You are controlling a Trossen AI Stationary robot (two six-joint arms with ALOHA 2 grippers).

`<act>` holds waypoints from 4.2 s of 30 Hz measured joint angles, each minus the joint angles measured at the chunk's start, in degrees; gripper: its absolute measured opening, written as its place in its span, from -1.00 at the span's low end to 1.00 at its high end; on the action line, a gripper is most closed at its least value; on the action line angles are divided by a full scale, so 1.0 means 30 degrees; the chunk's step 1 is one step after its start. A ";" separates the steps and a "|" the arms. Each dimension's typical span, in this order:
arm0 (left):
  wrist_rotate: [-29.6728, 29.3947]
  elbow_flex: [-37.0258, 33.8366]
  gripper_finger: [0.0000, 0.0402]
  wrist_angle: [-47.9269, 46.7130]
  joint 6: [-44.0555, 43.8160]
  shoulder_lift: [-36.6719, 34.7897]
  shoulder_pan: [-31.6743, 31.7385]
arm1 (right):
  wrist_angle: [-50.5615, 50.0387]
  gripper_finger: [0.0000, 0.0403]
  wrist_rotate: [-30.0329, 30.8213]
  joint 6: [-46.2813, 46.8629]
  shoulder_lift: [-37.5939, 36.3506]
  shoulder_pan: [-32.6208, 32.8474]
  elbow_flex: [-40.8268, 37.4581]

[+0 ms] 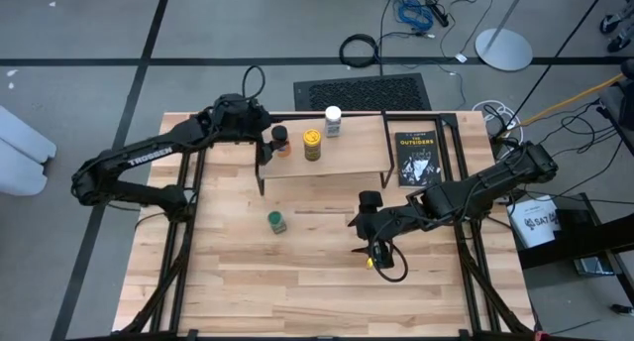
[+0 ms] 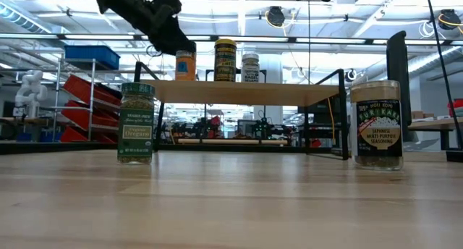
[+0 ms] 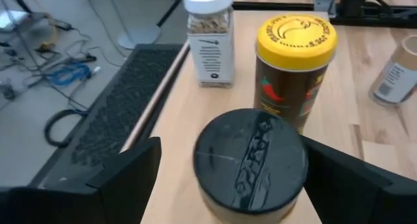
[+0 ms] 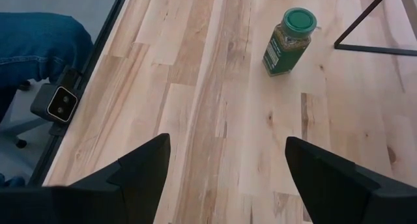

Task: Shelf spices
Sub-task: Remove the orange seasoning bottle from the shelf, then remove the white seasoning bottle from the shelf

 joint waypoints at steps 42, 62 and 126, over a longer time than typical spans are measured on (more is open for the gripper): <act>0.0394 0.3775 0.07 -0.7044 -0.5125 -0.4755 -0.4825 | -0.0007 0.45 0.0007 -0.0153 0.0007 -0.0015 0.0000; -1.0686 0.3855 0.07 -1.3815 -1.7172 -0.3094 -1.8541 | 0.0000 0.45 0.1580 0.0941 0.0007 -0.0619 0.0000; -2.2045 -0.1851 0.52 -1.0049 -2.8218 0.5682 -2.4976 | 0.0100 0.45 0.2047 0.0773 0.0007 -0.0669 0.0007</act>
